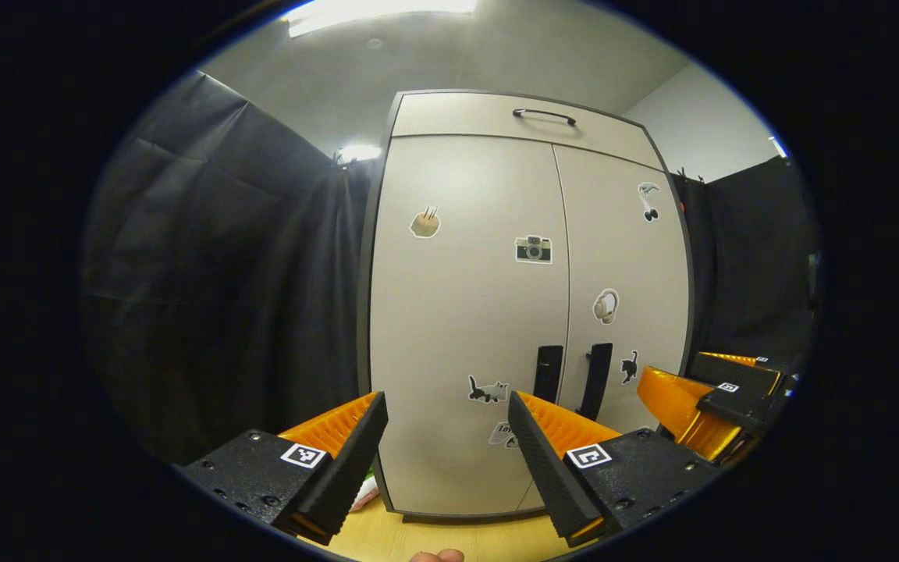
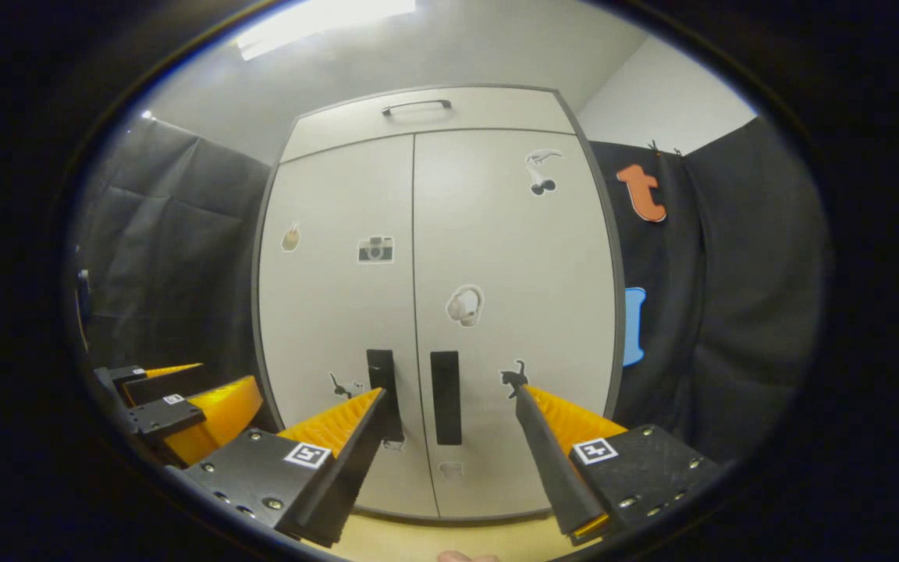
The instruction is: Open the right door of the double-door shoe cabinet with the right hand, and open the left door with the left hand.
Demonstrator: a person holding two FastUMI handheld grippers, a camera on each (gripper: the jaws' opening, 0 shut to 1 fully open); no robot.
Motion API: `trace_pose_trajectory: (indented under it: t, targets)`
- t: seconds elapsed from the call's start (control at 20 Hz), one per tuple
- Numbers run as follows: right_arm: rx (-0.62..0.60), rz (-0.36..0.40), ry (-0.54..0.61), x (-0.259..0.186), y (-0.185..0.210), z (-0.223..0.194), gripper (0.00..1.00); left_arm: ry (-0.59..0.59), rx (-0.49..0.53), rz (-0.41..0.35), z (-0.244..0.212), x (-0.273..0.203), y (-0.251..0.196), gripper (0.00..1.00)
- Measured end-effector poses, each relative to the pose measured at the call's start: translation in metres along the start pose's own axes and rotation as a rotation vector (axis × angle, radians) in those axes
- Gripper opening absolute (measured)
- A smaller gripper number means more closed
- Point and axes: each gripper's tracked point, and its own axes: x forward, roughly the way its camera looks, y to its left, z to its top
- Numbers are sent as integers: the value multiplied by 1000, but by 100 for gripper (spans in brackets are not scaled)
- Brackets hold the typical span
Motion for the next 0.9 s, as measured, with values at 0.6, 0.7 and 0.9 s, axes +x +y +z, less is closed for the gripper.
trace_pose_trajectory:
  t: [0.6,0.7,0.9]
  targets:
    - [-122,-35,48,81,3,-37,79,36,32,201,-15,-15,73,96]
    - [-127,-36,57,94,5,-43,70,42,36,227,-17,-16,82,96]
    - [-120,-46,73,111,5,-53,55,50,33,259,-20,-15,91,96]
